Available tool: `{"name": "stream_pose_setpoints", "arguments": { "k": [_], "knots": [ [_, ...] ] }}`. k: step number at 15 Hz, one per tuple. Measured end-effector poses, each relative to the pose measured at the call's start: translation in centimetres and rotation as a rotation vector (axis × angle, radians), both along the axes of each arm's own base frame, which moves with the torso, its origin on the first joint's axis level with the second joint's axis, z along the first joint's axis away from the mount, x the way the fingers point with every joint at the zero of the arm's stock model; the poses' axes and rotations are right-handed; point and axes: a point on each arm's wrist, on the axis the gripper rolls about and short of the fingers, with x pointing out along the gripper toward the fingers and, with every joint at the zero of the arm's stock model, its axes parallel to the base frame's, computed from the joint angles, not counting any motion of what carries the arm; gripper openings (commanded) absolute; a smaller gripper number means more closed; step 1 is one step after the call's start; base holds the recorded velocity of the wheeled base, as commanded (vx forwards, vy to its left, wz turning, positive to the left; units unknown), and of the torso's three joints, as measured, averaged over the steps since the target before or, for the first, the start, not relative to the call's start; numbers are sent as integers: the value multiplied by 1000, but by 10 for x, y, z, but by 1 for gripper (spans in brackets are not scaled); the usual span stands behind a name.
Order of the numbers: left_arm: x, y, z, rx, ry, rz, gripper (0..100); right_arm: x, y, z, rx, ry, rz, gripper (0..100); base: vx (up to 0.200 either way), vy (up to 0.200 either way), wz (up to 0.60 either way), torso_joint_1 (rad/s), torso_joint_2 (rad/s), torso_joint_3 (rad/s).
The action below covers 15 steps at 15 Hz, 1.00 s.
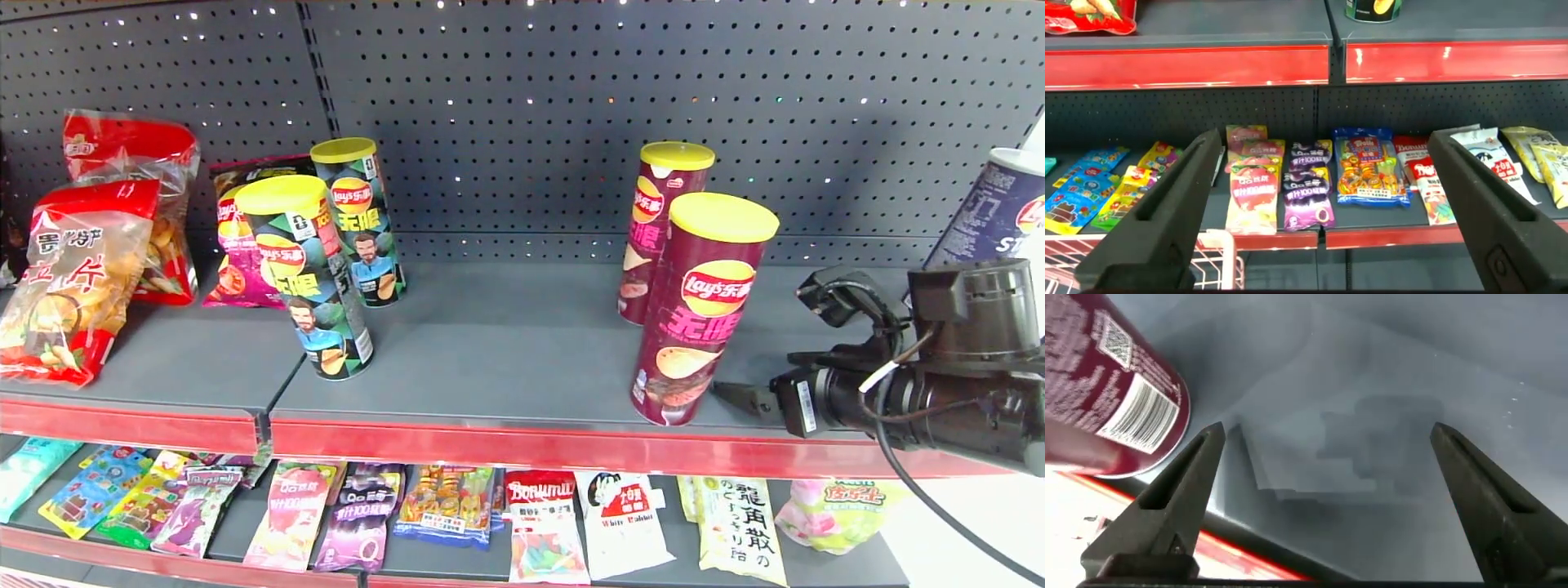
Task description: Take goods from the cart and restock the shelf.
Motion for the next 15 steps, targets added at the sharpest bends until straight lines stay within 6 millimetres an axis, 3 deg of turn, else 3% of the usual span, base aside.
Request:
{"name": "stream_pose_setpoints", "arguments": {
  "k": [15],
  "knots": [
    [0,0,0,-3,5,-7,100,12,20,-2,5,-11,56,100,0,0,0,0,0,0]
  ]
}}
